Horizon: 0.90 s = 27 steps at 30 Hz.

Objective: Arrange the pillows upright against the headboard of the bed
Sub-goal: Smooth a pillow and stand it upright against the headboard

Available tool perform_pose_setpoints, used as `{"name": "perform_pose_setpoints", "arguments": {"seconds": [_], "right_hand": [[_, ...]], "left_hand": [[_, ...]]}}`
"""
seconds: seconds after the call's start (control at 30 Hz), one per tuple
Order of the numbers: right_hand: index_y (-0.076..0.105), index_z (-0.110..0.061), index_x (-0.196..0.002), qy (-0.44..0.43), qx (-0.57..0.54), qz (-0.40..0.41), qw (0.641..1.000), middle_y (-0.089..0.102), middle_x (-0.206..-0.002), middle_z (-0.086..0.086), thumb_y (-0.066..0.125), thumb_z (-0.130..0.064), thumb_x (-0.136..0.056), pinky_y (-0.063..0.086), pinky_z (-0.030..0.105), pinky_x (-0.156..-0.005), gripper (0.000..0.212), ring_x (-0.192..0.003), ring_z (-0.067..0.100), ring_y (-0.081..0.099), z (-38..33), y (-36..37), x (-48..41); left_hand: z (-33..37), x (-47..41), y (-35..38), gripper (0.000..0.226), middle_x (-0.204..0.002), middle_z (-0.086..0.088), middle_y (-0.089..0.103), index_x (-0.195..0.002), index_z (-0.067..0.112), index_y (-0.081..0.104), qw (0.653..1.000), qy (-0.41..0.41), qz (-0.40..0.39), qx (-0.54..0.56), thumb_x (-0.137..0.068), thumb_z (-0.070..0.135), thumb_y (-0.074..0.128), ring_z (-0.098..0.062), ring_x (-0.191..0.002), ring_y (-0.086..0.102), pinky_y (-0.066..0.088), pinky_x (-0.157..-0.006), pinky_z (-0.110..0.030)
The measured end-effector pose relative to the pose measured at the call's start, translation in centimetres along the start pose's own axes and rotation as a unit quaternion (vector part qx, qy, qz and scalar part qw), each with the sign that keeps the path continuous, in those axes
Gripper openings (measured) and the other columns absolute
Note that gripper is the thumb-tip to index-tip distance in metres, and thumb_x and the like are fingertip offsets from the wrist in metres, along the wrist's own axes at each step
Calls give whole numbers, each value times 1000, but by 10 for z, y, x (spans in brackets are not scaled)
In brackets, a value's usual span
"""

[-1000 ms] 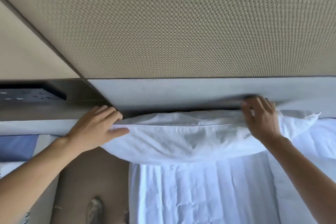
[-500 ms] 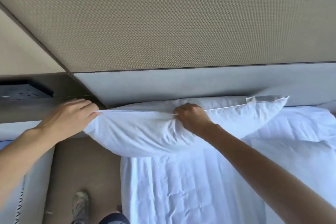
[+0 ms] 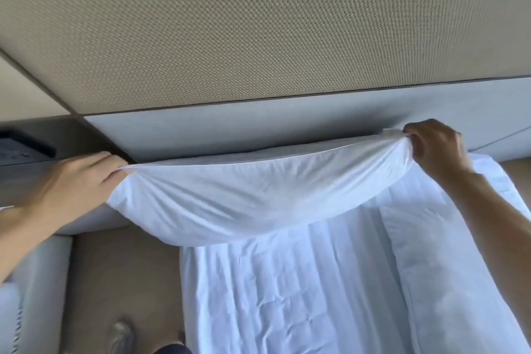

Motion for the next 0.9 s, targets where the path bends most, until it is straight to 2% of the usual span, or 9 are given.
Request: {"name": "perform_pose_setpoints", "arguments": {"seconds": [0.07, 0.13, 0.2, 0.3, 0.43, 0.5, 0.6, 0.77, 0.9], "right_hand": [[73, -4, -96, 24, 8, 37, 999, 70, -91, 21, 55, -2, -84, 56, 49, -71, 22, -80, 43, 66, 18, -14, 11], [74, -5, -97, 51, 47, -6, 998, 69, -92, 22, 51, -9, -84, 54, 48, -71, 26, -79, 45, 66, 30, -15, 11], [74, -5, -97, 62, 73, -69, 993, 68, -93, 24, 58, -2, -86, 53, 47, -72, 20, -78, 46, 66, 30, -11, 9], [74, -4, -100, 68, 71, -83, 992, 69, -97, 23, 65, 5, -83, 54, 49, -72, 22, -82, 46, 66, 33, -1, 17], [70, -10, -114, 57, 118, -174, 976, 70, -114, 15, 65, 14, -69, 51, 50, -89, 52, -109, 40, 61, 46, 16, 23], [70, -12, -115, 82, 152, -209, 963, 71, -110, 15, 64, 11, -69, 51, 47, -85, 52, -105, 39, 62, 52, 15, 20], [73, -10, -102, 99, 166, -189, 963, 69, -91, 18, 63, 7, -75, 53, 43, -74, 33, -89, 41, 65, 57, 8, 7], [72, -9, -96, 106, 116, -63, 985, 71, -89, 20, 63, -2, -83, 54, 46, -72, 17, -80, 43, 66, 57, 0, -6], [72, -8, -92, 121, 133, -120, 976, 68, -81, 21, 64, 1, -79, 54, 46, -69, 17, -73, 44, 64, 52, 13, -2]], "left_hand": [[10, -8, 6, 42, -77, -8, 66, -84, 5, 69, 999, -41, -1, 32, -107, 23, 38, -30, -67, 65, 51, -56, -40], [25, -21, 17, 37, -75, -7, 64, -84, 7, 67, 999, 21, 22, -19, -107, 20, 40, -28, -64, 65, 52, -52, -40], [29, -32, 31, 39, -80, -6, 65, -90, 10, 65, 997, 53, -25, -47, -110, 23, 34, -30, -69, 65, 52, -55, -42], [15, -32, 50, 45, -82, -6, 64, -92, 11, 65, 995, 19, -83, -55, -111, 30, 29, -30, -71, 63, 51, -56, -44], [20, -36, 44, 41, -75, -1, 59, -86, 13, 62, 995, -29, -78, 59, -101, 41, 37, -29, -66, 61, 51, -55, -40], [19, -30, 42, 35, -73, 4, 56, -85, 20, 61, 987, -45, -98, 120, -92, 48, 42, -25, -64, 59, 52, -57, -37], [10, -16, 41, 36, -75, 7, 62, -87, 22, 68, 983, -29, -121, 135, -90, 46, 42, -23, -65, 65, 54, -57, -33], [-10, -15, 19, 29, -77, -5, 66, -91, 4, 73, 996, 30, -5, 86, -95, 19, 48, -26, -61, 66, 57, -54, -39], [-7, -12, 27, 32, -75, -5, 66, -89, 7, 73, 997, 18, -9, 81, -96, 18, 44, -25, -62, 66, 47, -63, -31]]}}
Point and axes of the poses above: each hand's wrist, its own x-axis away from the middle knuckle, its own y-axis out of the palm, z = x × y, the point moved 4 cm from there along -x, towards the middle knuckle
